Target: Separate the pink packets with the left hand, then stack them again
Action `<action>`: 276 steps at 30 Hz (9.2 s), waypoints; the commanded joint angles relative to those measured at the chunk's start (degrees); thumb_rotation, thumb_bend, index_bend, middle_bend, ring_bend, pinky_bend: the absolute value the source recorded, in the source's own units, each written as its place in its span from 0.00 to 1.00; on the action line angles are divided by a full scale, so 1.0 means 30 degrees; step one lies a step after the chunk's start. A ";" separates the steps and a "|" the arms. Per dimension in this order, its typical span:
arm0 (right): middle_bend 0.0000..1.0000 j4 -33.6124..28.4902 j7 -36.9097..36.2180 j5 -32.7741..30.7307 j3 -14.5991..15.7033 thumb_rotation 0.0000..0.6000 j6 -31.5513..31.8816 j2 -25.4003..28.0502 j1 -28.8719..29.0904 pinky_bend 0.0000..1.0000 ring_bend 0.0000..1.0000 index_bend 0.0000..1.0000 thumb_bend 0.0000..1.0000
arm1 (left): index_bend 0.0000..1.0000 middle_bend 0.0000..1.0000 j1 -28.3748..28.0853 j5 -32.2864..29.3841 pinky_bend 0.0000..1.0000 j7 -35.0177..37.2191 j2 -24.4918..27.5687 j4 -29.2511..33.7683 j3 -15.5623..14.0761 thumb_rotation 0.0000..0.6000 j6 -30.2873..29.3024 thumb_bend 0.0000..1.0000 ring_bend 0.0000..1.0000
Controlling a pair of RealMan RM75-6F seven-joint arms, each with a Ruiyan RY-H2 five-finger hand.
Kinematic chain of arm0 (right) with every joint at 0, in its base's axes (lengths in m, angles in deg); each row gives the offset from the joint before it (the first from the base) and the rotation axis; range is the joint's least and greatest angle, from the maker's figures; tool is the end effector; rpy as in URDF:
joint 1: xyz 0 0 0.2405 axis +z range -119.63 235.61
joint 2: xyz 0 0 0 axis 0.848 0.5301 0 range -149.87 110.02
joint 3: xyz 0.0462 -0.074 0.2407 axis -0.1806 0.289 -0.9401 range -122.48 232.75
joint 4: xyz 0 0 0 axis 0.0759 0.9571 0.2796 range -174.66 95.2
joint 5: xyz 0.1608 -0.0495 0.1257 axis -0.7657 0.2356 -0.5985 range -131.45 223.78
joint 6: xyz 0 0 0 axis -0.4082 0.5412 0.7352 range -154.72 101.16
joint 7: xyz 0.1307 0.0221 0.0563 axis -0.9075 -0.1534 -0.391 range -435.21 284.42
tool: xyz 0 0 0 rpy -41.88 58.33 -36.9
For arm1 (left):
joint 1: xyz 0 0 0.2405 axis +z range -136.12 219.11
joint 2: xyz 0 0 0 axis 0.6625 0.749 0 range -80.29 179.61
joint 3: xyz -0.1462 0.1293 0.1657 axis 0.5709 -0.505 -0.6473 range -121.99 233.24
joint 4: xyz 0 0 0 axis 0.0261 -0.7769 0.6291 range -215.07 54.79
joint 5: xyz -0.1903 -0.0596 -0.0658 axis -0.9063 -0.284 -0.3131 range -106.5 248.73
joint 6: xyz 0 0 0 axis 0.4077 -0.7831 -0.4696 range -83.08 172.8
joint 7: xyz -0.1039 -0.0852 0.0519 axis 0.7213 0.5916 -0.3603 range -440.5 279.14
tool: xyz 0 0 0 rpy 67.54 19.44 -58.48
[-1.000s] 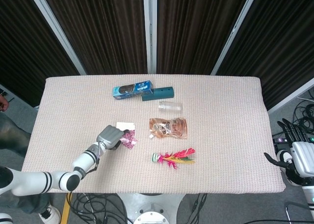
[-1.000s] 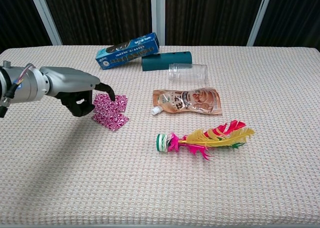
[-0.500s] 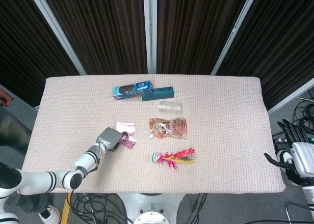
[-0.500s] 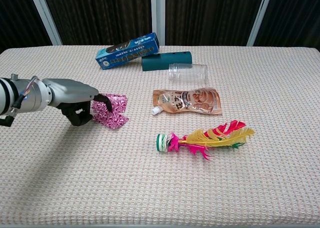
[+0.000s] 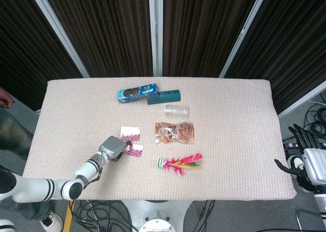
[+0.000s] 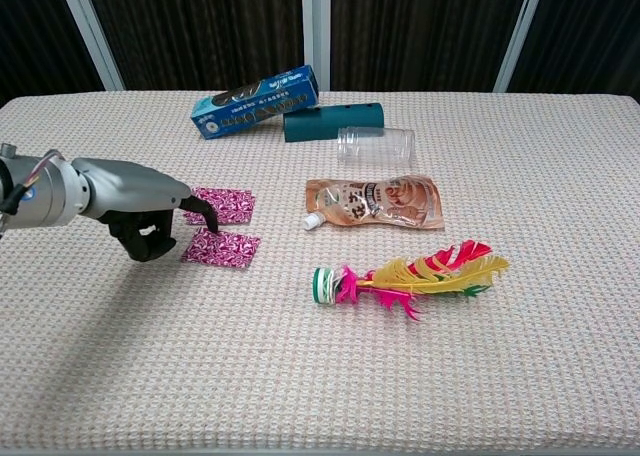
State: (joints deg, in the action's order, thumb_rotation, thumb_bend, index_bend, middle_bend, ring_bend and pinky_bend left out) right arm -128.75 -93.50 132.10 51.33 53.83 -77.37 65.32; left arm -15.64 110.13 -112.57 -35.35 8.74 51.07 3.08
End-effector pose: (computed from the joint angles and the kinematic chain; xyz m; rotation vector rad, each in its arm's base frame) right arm -0.3250 -0.2001 0.1975 1.3658 -1.0306 1.0071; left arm -0.1676 0.3243 -0.0487 -2.1853 -1.0023 -0.3786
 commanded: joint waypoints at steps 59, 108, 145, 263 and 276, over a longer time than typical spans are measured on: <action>0.00 -0.0267 -0.0026 0.0157 0.0002 0.68 0.0223 0.0053 -0.0160 0.00 0.00 0.00 0.14 | 0.25 0.92 0.2478 0.0783 0.98 0.0181 -0.0263 -0.2284 -0.0161 1.00 -0.2040 0.64 0.94; 0.00 0.0915 -0.0918 -0.0351 0.0036 0.69 -0.0269 -0.0088 -0.0266 0.00 0.00 0.01 0.14 | 0.38 0.93 -0.0578 -0.5847 0.98 -0.1986 -0.6918 -0.9885 0.5146 1.00 -0.0913 0.22 0.94; 0.00 0.0914 -0.0933 -0.0384 0.0038 0.69 -0.0216 -0.0109 -0.0431 0.00 0.00 0.01 0.14 | 0.38 0.93 0.0151 -0.4822 0.98 -0.2375 -0.7154 -0.9782 0.5180 1.00 -0.1046 0.26 0.94; 0.00 0.0777 -0.0811 -0.0211 -0.0045 0.69 -0.0547 -0.0259 -0.0060 0.00 0.00 0.00 0.14 | 0.36 0.93 0.3436 -0.5350 0.98 -0.2210 -0.3809 -0.4954 0.3875 1.00 -0.3860 0.27 0.94; 0.00 0.0710 -0.0745 -0.0326 0.0017 0.70 -0.0546 -0.0173 -0.0151 0.00 0.00 0.00 0.14 | 0.40 0.93 0.3432 -0.5170 0.98 -0.2311 -0.4484 -0.5547 0.4210 1.00 -0.4085 0.27 0.94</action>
State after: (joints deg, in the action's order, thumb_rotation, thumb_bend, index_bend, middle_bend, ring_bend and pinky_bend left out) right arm -126.62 -95.73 131.12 51.37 52.20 -77.89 64.87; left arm -5.36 94.60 -119.46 -48.75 -7.85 63.67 -9.18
